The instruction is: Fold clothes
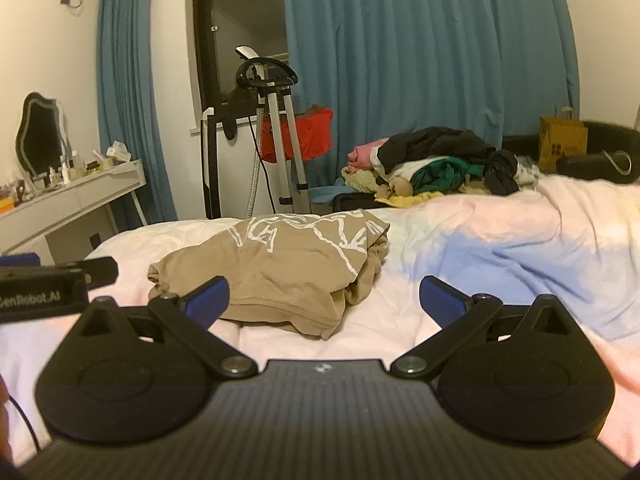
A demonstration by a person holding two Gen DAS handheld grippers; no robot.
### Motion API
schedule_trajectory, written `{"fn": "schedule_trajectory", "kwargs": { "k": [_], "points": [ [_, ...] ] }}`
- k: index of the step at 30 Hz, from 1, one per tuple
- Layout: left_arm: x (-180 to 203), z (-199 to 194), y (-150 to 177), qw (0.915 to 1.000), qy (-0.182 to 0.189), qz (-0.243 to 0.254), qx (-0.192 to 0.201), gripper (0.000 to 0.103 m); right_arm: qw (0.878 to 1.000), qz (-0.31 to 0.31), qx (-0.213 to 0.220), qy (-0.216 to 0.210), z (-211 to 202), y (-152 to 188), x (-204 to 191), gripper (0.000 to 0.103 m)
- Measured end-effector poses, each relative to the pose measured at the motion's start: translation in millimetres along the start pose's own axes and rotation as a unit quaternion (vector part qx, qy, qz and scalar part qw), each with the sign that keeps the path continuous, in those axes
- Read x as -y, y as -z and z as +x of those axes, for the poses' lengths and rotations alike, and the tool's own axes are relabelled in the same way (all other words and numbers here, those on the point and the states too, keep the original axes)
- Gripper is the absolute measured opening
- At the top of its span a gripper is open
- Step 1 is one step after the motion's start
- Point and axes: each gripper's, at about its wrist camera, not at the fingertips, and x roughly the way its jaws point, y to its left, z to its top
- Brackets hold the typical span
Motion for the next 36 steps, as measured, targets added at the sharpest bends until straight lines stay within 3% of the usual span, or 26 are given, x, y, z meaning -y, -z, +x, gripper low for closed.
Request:
{"fn": "schedule_trajectory", "kwargs": {
  "k": [9,12,15,19,26,31,36],
  "points": [
    [0.7,7.5,-1.7,0.9999,0.012,-0.001,-0.007,0.103,1.000,0.011,0.003,0.028,-10.1,-10.5,-2.1,0.103],
    [-10.1,20.8,-7.1,0.9985,0.005,-0.032,-0.044,0.103,0.999,0.018,0.020,0.037,-23.1,-22.1,-5.0,0.103],
    [-27.7,24.6,-7.0,0.9968,0.020,-0.065,-0.043,0.103,0.998,0.023,0.036,0.046,-39.1,-36.7,-12.2,0.103],
    [-40.1,18.0,-2.5,0.9966,0.038,-0.066,-0.031,0.103,0.997,0.043,0.041,0.054,-61.0,-58.4,-25.3,0.103],
    [-23.9,13.8,7.8,0.9980,0.053,-0.011,-0.034,0.103,0.994,0.080,0.034,0.064,-85.8,-75.7,-33.4,0.103],
    [-18.4,47.5,20.3,0.9961,0.027,0.057,-0.062,0.103,0.994,0.072,0.027,0.075,-79.3,-69.7,-30.4,0.103],
    [-12.1,97.1,34.7,0.9885,0.017,0.129,-0.078,0.103,0.995,0.061,0.009,0.072,-51.3,-49.0,-13.9,0.103]
  ]
}}
